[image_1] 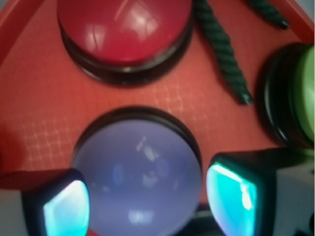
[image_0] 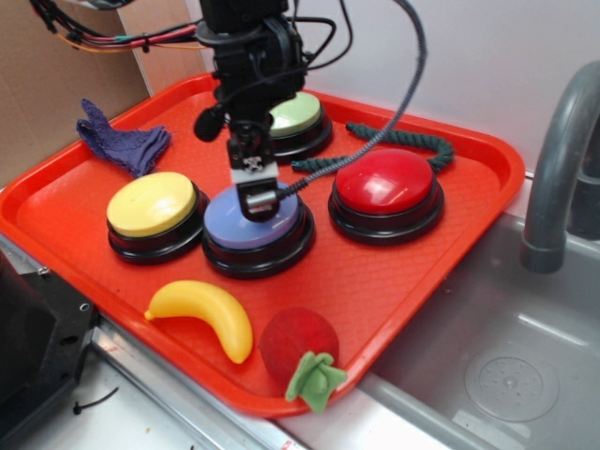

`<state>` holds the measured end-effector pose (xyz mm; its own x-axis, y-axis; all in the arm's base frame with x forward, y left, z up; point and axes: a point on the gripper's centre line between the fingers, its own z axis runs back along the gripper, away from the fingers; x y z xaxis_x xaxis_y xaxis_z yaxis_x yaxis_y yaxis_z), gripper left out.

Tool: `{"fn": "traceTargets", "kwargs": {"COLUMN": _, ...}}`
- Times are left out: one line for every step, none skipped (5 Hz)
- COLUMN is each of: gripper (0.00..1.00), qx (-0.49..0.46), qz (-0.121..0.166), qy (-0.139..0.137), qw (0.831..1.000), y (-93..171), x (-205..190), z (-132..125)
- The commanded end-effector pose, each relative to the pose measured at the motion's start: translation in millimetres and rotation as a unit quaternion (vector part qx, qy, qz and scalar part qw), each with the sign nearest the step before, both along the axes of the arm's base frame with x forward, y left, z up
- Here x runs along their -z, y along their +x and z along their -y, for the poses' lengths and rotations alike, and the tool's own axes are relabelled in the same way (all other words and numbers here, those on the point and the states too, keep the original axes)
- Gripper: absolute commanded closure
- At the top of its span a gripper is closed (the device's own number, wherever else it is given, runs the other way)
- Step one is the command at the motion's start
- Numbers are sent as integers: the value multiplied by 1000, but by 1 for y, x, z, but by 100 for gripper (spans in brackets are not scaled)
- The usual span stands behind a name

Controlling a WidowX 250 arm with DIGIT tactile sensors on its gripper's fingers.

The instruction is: Push the purple button.

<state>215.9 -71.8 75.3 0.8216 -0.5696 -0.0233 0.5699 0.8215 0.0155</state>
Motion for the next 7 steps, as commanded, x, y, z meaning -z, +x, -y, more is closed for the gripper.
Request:
{"fn": "traceTargets", "kwargs": {"gripper": 0, "qx": -17, "qz": 23, "qy": -20, "qw": 999, "y": 5, "x": -25, "z": 2}}
{"fn": "traceTargets", "kwargs": {"gripper": 0, "qx": -6, "qz": 22, "qy": -24, "qw": 999, "y": 2, "x": -31, "z": 2}}
{"fn": "traceTargets", "kwargs": {"gripper": 0, "qx": 47, "qz": 39, "qy": -10, "qw": 998, "y": 9, "x": -37, "z": 8}}
{"fn": "traceTargets", "kwargs": {"gripper": 0, "qx": 28, "qz": 56, "qy": -35, "qw": 997, "y": 5, "x": -43, "z": 9}}
{"fn": "traceTargets", "kwargs": {"gripper": 0, "qx": 13, "qz": 64, "qy": -20, "qw": 998, "y": 7, "x": -48, "z": 14}}
{"fn": "traceTargets", "kwargs": {"gripper": 0, "qx": 7, "qz": 62, "qy": -32, "qw": 998, "y": 3, "x": -55, "z": 14}}
{"fn": "traceTargets", "kwargs": {"gripper": 0, "qx": 1, "qz": 44, "qy": -30, "qw": 999, "y": 2, "x": -61, "z": 16}}
